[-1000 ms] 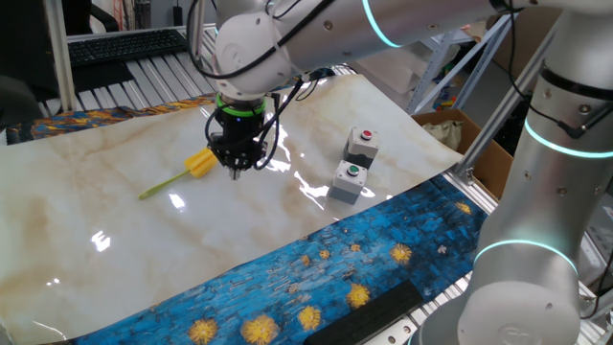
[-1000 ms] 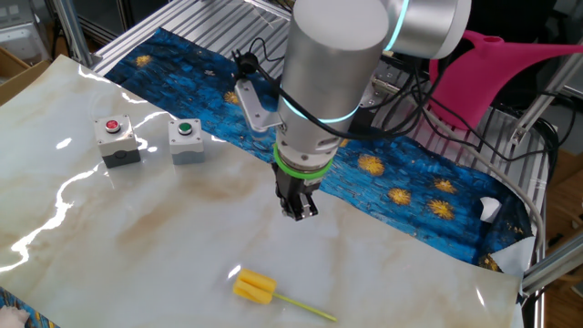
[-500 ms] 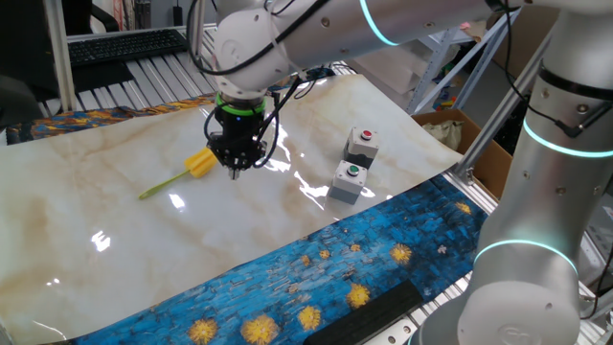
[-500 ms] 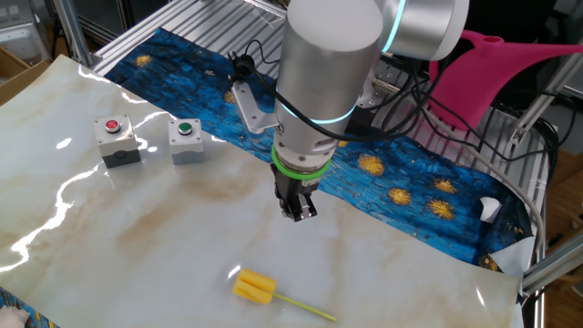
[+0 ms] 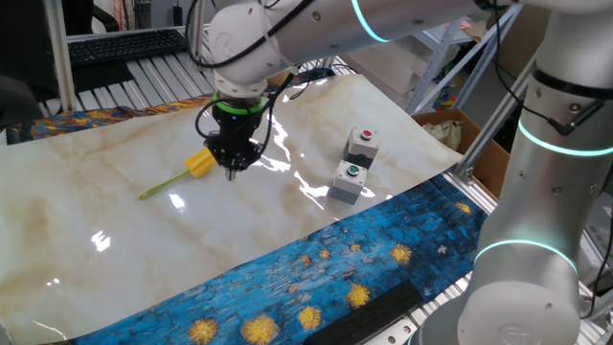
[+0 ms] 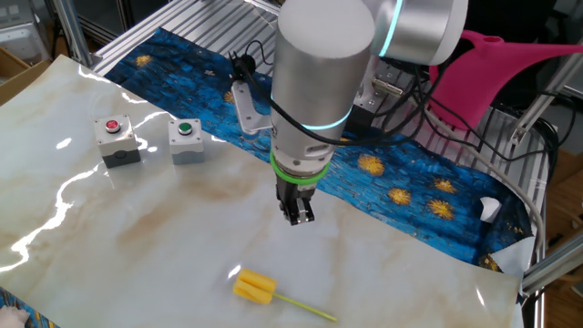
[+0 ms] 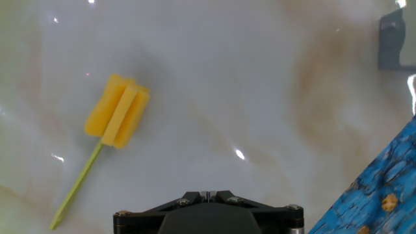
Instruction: Scrub the table with a brush
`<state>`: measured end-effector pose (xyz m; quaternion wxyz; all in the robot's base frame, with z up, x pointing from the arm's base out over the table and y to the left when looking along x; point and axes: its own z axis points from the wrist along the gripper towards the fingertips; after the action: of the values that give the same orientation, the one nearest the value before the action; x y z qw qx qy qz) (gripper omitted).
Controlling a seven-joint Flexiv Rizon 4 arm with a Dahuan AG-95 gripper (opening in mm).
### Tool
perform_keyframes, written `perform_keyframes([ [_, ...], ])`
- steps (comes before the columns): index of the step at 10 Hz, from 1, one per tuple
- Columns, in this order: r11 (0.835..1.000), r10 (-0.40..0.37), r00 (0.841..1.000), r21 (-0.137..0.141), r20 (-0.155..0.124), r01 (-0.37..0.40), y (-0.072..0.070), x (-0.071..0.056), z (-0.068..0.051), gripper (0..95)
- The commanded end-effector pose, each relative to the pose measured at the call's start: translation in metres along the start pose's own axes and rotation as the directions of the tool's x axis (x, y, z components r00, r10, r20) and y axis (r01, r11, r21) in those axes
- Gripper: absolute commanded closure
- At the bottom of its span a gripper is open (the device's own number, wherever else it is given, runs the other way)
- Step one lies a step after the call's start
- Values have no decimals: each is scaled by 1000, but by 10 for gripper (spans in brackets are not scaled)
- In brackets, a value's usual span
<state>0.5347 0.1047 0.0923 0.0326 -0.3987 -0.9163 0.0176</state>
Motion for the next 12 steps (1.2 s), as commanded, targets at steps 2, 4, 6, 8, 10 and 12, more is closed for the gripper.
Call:
perform_keyframes([
  [2, 997, 79, 997, -11, -13, -79, 17, 10, 3, 760],
  [4, 989, 140, 989, -38, -52, -142, 28, 12, 4, 760],
  [6, 983, 177, 983, -35, -48, -179, 43, 15, 4, 760],
  [8, 976, 214, 976, -28, -42, -215, 57, 15, 5, 760],
  [10, 965, 261, 965, -18, -35, -262, 69, 15, 5, 760],
  [12, 951, 309, 951, -15, -30, -309, 81, 13, 8, 760],
])
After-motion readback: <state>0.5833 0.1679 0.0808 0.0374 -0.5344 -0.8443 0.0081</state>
